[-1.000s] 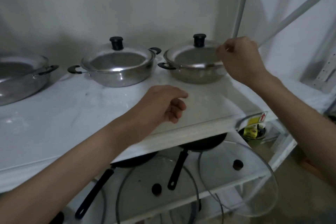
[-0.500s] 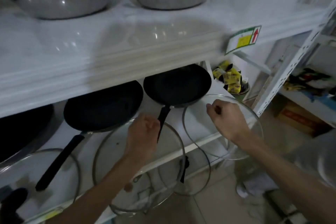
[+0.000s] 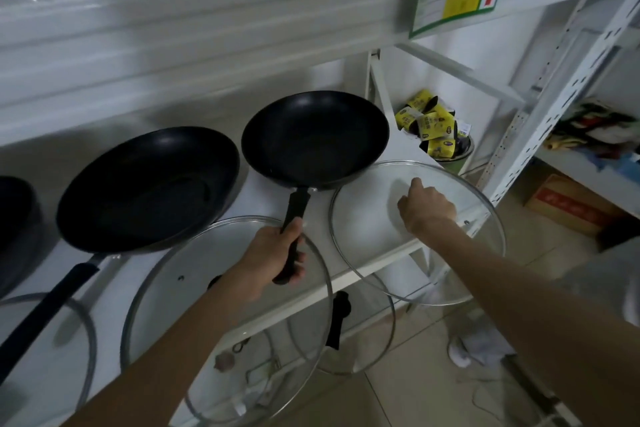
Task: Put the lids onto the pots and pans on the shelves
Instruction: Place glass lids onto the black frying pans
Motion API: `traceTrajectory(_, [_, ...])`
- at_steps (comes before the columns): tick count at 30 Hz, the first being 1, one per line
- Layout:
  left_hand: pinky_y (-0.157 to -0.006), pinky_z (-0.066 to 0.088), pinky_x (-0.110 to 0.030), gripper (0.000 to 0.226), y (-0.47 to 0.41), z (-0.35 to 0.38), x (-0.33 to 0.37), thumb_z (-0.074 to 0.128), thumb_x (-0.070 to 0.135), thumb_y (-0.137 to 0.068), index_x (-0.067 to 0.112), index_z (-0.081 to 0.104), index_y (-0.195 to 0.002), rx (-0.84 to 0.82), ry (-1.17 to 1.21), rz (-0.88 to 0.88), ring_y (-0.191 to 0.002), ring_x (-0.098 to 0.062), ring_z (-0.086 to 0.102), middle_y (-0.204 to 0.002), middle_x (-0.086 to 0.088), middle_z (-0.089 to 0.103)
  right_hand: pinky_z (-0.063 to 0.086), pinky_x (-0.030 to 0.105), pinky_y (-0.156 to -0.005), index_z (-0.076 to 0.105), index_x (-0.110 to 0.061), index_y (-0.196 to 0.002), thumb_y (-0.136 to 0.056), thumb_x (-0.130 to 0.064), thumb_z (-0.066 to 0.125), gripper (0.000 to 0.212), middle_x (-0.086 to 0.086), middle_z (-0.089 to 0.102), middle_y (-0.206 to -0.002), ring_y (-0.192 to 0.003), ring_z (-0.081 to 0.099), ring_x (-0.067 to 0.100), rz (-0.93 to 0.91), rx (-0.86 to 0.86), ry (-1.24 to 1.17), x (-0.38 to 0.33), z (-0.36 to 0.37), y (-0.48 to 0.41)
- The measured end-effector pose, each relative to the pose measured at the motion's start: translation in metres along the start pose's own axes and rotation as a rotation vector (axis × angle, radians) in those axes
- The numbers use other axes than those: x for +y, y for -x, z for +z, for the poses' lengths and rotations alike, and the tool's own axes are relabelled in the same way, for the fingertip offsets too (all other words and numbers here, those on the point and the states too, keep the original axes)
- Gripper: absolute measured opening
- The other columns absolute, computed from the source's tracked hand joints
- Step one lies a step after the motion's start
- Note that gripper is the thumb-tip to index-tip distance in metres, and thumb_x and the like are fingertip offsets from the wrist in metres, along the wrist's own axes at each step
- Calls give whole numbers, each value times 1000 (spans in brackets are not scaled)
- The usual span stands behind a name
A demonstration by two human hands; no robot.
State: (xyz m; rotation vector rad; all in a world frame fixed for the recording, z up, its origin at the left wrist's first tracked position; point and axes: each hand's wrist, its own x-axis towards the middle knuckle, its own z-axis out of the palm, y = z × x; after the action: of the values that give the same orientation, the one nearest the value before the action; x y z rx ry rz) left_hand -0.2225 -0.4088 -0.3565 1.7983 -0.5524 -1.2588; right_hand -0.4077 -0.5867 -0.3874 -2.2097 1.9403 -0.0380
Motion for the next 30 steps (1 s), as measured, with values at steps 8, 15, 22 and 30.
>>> traceTrajectory(8, [-33, 30, -22, 39, -4, 17, -1, 43, 46, -97, 12, 47, -77, 51, -18, 5, -35, -10, 36, -56, -2, 43, 37, 35, -60, 43, -11, -94, -96, -31, 44, 20, 14, 57, -84, -73, 51, 34, -212, 70, -21, 34, -3, 6])
traceTrajectory(15, [-34, 29, -21, 38, -7, 1, -2, 42, 46, -97, 11, 45, -82, 4, -50, 11, -36, -12, 34, -54, -3, 42, 51, 37, -60, 49, -14, -74, -92, -41, 48, 33, 7, 59, -66, -66, 57, 33, -279, 139, -196, 70, -46, 55])
traceTrajectory(22, [-34, 30, -21, 41, -2, 23, -3, 40, 45, -98, 9, 46, -78, -16, 12, 11, -36, -13, 37, -55, -5, 45, 43, 32, -53, 53, -16, -72, -92, -41, 52, 32, 3, 54, -57, -57, 53, 25, -424, 303, -292, 37, -110, 70])
traceTrajectory(30, [-34, 32, -19, 35, 8, 81, -4, 38, 42, -99, 10, 43, -85, 16, 229, -52, -34, -11, 37, -57, -4, 42, 45, 37, -70, 57, -12, -103, -96, -45, 45, 35, 17, 68, -98, -92, 63, 38, -487, 338, -204, -62, -117, 0])
